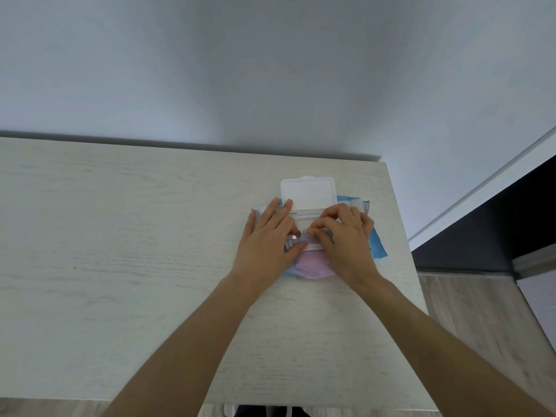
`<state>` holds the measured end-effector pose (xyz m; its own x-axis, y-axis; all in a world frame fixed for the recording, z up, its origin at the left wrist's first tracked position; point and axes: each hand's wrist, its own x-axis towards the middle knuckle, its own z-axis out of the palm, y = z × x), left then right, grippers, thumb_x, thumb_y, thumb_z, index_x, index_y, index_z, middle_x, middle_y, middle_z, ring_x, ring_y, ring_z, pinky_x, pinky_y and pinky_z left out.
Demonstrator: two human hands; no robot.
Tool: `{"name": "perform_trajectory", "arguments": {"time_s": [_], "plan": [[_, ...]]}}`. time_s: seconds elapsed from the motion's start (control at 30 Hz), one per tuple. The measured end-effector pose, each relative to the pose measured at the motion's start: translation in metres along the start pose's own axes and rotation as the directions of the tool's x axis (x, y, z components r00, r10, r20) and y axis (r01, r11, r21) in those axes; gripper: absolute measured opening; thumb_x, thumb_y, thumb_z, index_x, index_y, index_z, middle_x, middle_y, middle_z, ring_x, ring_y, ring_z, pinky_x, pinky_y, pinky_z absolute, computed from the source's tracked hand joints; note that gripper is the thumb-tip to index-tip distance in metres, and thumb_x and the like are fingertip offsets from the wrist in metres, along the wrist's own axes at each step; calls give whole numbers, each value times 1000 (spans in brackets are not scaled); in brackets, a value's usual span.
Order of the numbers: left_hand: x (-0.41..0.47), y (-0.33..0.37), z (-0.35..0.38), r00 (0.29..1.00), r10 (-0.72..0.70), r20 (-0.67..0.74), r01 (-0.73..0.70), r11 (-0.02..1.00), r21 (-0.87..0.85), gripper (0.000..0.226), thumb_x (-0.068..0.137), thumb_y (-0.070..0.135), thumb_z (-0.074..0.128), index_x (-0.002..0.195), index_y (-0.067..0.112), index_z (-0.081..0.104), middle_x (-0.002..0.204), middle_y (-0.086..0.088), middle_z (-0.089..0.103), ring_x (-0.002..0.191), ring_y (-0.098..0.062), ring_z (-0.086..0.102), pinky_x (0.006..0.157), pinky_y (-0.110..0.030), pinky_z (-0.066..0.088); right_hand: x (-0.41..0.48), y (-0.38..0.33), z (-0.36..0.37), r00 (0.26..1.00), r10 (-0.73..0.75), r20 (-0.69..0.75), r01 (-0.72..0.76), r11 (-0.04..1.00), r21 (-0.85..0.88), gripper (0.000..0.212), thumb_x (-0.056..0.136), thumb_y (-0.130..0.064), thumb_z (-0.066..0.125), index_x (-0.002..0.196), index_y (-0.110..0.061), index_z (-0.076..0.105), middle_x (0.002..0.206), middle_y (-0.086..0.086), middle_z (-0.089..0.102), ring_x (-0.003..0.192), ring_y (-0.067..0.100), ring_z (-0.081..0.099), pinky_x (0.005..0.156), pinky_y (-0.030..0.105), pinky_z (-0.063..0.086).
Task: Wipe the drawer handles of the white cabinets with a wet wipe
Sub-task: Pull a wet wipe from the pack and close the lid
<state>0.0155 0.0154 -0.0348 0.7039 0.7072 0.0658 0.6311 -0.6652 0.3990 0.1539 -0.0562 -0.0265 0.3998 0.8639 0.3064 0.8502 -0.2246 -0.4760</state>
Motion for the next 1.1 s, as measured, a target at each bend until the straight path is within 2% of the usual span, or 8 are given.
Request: {"name": "perform_trajectory", "arguments": {"time_s": [0.17, 0.33, 0.4, 0.47, 0.6, 0.67, 0.9, 1.1], "plan": [[1, 2, -1, 1000, -6, 18, 6, 1000, 2, 39, 96, 51, 41, 117, 21, 54, 159, 7, 14, 146, -9, -5, 117, -35, -6, -1, 6, -2, 994, 0, 114, 5, 999, -42, 18, 86, -27, 66, 99, -16, 67, 106, 4, 61, 106, 22, 50, 92, 31, 19], [1, 2, -3, 999, -17, 36, 17, 1000, 7, 34, 96, 48, 44, 115, 21, 53, 159, 8, 14, 146, -9, -4, 117, -36, -4, 3, -2, -13, 992, -97, 86, 105, 990, -93, 4, 78, -12, 74, 75, -13, 71, 89, 5, 65, 90, 26, 59, 88, 45, 33], [1, 3, -4, 999, -27, 44, 27, 1000, -3, 35, 95, 48, 45, 116, 21, 53, 159, 7, 15, 147, -9, -2, 117, -37, -3, 6, -5, -18, 970, -211, 117, 231, 953, -198, 11, 72, -8, 79, 73, -13, 69, 83, 6, 66, 83, 27, 63, 83, 48, 41], [2, 4, -6, 998, -34, 51, 34, 999, -5, 36, 95, 48, 45, 116, 21, 53, 159, 7, 16, 147, -10, -2, 118, -37, -2, 10, -5, -20, 950, -248, 191, 293, 919, -265, 9, 77, -12, 75, 81, -14, 67, 90, 5, 66, 90, 26, 61, 89, 46, 36], [2, 5, -7, 997, -30, 66, 30, 1000, -2, 40, 96, 49, 42, 122, 19, 51, 159, 6, 15, 147, -10, -4, 118, -38, -3, 16, -1, -21, 967, -57, 248, 101, 981, -168, 26, 90, -38, 58, 112, -25, 61, 119, -5, 55, 116, 14, 45, 96, 30, 13], [2, 6, -6, 997, -28, 70, 29, 1000, -3, 41, 96, 49, 41, 121, 19, 51, 160, 6, 14, 147, -10, -4, 118, -38, -3, 17, -3, -21, 959, -50, 279, 98, 982, -161, 21, 89, -38, 59, 105, -27, 66, 117, -7, 54, 113, 11, 44, 93, 29, 12], [2, 5, -7, 997, -48, 65, 50, 998, -31, 34, 96, 45, 45, 118, 20, 52, 159, 8, 15, 146, -8, -3, 118, -38, 0, 11, -5, -33, 944, -189, 269, 197, 980, -1, 10, 89, -9, 61, 85, -9, 70, 106, 5, 69, 102, 20, 59, 94, 28, 31], [2, 6, -7, 997, -36, 66, 38, 999, -37, 38, 96, 48, 42, 118, 19, 53, 159, 7, 15, 147, -9, -3, 118, -38, -1, 5, -12, -30, 940, -127, 318, 136, 991, -8, 23, 92, -17, 58, 112, -11, 68, 117, 5, 67, 110, 20, 58, 99, 23, 37]]}}
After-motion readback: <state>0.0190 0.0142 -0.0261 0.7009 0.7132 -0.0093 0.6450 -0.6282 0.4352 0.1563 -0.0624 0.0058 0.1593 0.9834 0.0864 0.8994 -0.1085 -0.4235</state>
